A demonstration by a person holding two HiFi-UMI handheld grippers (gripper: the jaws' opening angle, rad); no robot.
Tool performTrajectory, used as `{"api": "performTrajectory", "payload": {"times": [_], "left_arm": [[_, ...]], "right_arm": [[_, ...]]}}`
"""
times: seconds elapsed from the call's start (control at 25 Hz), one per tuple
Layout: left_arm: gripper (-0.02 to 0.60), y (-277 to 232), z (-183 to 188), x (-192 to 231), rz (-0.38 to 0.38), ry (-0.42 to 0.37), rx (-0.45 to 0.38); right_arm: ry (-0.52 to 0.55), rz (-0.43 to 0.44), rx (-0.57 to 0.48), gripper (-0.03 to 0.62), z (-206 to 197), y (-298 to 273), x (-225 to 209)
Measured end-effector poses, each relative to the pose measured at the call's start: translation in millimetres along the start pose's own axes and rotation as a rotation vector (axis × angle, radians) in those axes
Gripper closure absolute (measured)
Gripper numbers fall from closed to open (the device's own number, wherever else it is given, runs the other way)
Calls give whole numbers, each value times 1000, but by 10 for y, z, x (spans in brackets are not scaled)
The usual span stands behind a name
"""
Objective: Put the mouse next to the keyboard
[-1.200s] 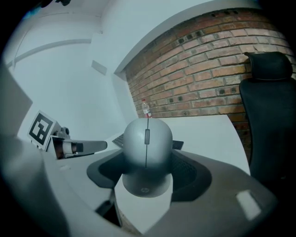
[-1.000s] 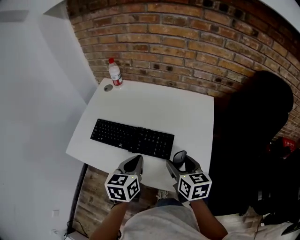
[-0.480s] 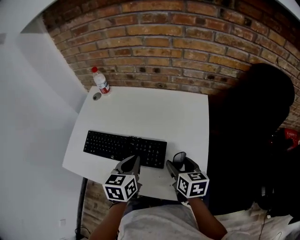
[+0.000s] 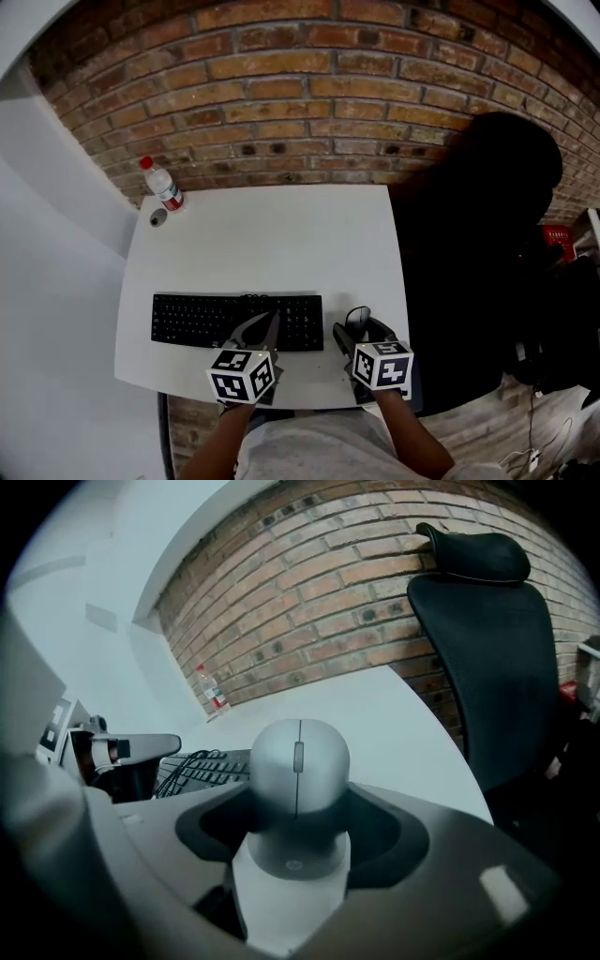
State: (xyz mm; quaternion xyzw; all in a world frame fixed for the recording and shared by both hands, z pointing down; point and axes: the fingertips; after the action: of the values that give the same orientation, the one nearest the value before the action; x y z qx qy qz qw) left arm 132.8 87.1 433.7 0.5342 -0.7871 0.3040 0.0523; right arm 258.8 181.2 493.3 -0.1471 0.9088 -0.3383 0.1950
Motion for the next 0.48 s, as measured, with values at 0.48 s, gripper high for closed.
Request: {"api": "performTrajectory", "payload": {"times": [0.48], "left_arm": [[596, -171, 87, 207, -172, -26, 71]], "right_arm": [[-1, -216, 87, 286, -77, -116, -60]]}}
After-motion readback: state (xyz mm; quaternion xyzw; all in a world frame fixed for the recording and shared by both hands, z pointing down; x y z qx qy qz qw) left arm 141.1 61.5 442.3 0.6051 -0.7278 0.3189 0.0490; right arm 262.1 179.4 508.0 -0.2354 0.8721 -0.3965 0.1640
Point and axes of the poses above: the fingertips, and each gripper's own axes: y backward along the fingers, x to its left, z out of its top, and after that the axes turned 9 degrees about -z, right-handed
